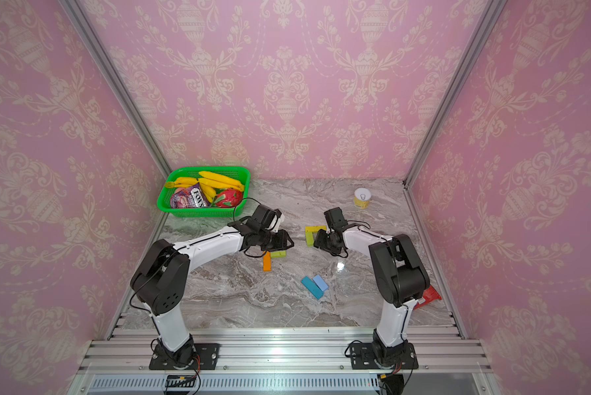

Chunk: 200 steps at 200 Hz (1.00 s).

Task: Assemble the letter p with building blocks
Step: Adjust the building block at the center of the board.

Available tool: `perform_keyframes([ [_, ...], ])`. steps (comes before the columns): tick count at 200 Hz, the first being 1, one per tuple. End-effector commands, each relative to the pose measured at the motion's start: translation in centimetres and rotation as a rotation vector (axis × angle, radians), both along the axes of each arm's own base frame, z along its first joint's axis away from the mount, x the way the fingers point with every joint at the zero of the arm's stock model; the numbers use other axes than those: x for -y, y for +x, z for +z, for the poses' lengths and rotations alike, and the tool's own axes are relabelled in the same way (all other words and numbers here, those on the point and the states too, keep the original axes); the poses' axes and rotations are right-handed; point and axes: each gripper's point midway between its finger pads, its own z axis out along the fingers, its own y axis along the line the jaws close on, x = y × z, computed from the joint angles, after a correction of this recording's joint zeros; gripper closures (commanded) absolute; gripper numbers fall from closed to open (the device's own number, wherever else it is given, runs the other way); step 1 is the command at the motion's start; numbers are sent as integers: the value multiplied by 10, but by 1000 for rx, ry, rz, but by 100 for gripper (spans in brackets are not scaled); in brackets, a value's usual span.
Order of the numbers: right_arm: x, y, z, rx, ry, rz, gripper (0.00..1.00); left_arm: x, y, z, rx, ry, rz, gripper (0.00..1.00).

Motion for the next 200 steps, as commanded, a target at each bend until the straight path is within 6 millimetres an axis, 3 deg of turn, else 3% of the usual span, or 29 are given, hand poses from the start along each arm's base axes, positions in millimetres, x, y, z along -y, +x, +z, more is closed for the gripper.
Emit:
perform_keyframes([
  [1,1,-5,-15,-36,-25,-2,47,-7,1,8,26,19,-2,60],
  [94,-1,-8,-11,-27,-6,11,47,-6,0,7,21,15,-3,60],
  [128,-5,-15,30,89,8,65,41,-7,1,13,35,9,0,60],
  [160,3,-45,59,98,-116,261,32,-6,-1,16,39,-11,2,60],
  [180,20,-73,56,16,-226,345,31,1,-6,23,44,-60,-25,58],
  [200,31,-99,53,-33,-272,387,32,20,-22,35,3,-173,-129,56],
])
